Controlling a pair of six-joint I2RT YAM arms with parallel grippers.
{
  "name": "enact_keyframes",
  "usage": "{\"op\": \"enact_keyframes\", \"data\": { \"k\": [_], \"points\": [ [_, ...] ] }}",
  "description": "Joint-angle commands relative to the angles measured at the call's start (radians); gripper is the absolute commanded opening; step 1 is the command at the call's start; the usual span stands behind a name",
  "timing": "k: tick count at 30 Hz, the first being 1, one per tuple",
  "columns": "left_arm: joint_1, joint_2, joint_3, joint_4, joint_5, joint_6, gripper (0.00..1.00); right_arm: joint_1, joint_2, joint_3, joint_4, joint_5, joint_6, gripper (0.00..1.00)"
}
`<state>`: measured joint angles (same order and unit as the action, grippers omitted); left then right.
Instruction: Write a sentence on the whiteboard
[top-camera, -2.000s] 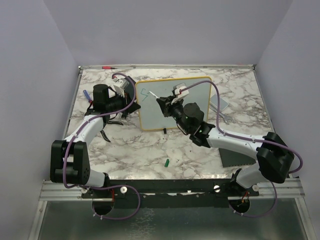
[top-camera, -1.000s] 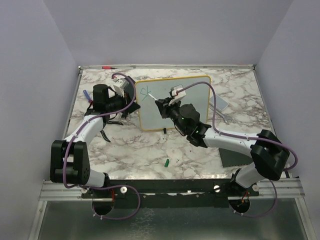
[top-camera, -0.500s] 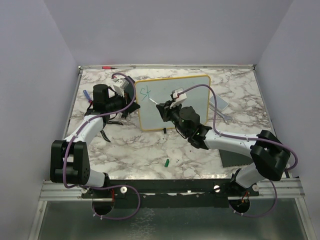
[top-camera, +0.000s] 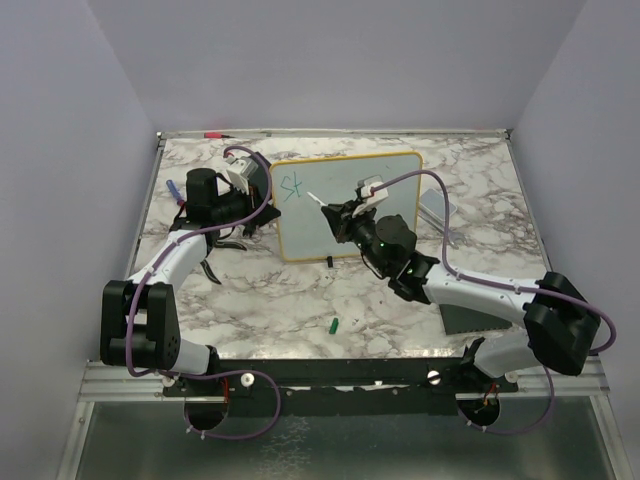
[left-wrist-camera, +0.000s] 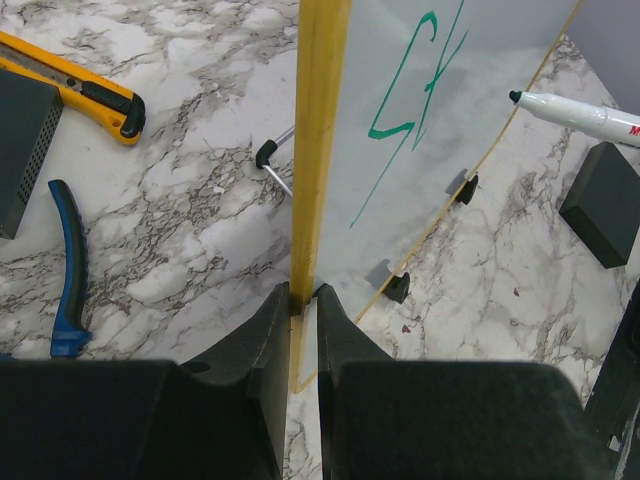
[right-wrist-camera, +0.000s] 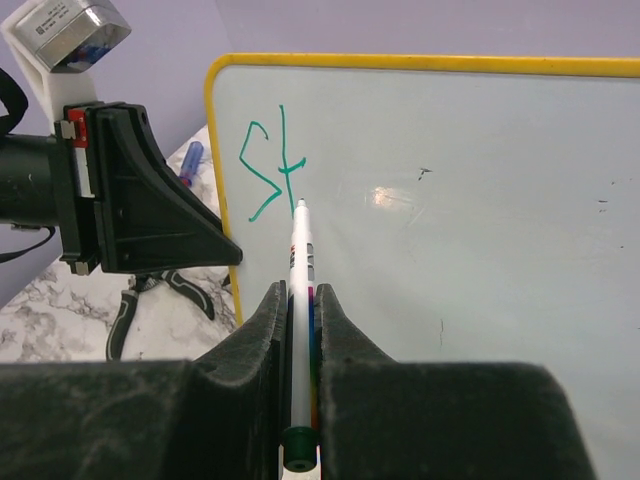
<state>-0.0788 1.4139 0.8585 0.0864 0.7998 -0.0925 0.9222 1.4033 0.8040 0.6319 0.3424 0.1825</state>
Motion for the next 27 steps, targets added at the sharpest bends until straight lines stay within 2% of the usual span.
{"op": "enact_keyframes", "data": {
  "k": [1, 19, 27],
  "points": [
    [0.001, -0.025, 0.004, 0.005, 0.002, 0.008, 0.00, 0.000, 0.016, 0.013, 0.011, -0.004, -0.021, 0.01],
    [0.002, -0.026, 0.002, 0.005, 0.006, 0.011, 0.00, 0.000, 0.105, 0.054, 0.028, 0.081, -0.047, 0.01],
    [0.002, -0.028, 0.002, 0.005, 0.003, 0.014, 0.00, 0.000, 0.084, 0.030, 0.013, 0.145, -0.044, 0.01]
  ]
}}
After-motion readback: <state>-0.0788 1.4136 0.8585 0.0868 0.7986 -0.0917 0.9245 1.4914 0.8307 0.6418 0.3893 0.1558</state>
